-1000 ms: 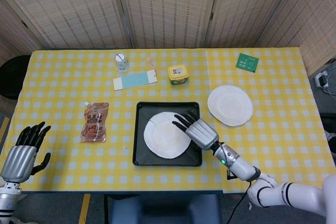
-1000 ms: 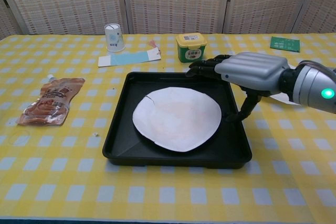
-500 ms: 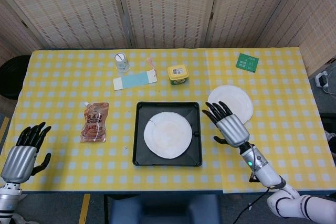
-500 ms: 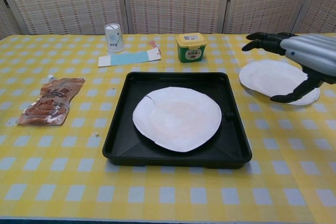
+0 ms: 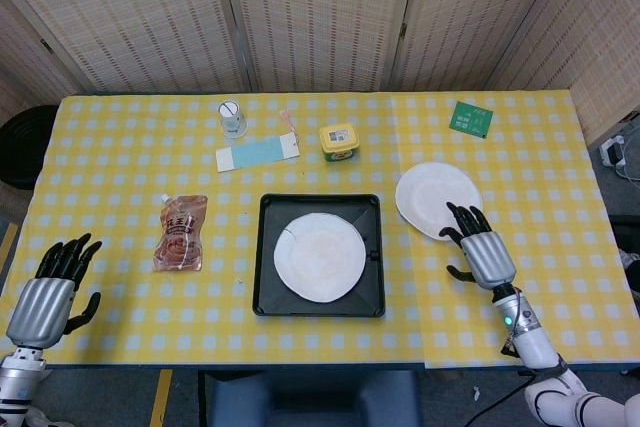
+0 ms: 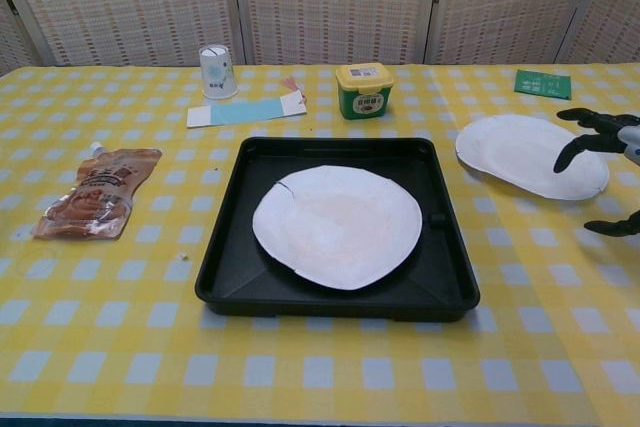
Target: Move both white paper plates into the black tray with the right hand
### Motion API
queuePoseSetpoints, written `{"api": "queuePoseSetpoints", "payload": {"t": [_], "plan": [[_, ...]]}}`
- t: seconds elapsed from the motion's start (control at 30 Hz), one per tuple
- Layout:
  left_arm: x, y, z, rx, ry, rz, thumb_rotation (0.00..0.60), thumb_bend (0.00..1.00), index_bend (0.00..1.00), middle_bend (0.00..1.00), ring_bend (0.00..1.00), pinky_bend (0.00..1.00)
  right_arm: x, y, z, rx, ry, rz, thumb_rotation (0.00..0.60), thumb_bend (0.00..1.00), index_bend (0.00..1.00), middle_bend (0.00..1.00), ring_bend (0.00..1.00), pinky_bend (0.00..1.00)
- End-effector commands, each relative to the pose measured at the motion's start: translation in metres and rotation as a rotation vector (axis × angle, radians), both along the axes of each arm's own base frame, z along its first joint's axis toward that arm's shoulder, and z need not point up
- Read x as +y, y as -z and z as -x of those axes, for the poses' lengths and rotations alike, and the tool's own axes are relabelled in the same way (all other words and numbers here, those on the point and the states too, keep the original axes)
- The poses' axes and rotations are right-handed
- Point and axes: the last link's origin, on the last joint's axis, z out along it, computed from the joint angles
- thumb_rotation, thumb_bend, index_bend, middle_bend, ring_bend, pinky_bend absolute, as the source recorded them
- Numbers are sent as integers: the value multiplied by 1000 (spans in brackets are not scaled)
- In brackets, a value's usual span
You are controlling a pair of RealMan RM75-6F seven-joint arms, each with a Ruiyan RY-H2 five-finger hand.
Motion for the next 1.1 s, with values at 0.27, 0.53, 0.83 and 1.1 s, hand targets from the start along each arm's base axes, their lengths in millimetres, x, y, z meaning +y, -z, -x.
{"api": "queuePoseSetpoints", "payload": {"t": [0.27,0.53,0.83,1.1], "plan": [[1,0,1,-1,-2,5,600,495,0,0,0,0,-16,11,9,-20,49,43,600,234,435,0,0,0],[1,1,1,1,-5,6,600,496,0,0,0,0,-33,19,10,-41,80,61,600,235,484,0,0,0],[2,0,2,0,-7,2,600,496,0,0,0,0,-41,27,12,-38,100,51,600,253,490,0,0,0],[2,0,2,4,-10,5,600,495,0,0,0,0,-47,32,9,-43,105,39,600,360,504,0,0,0]]}}
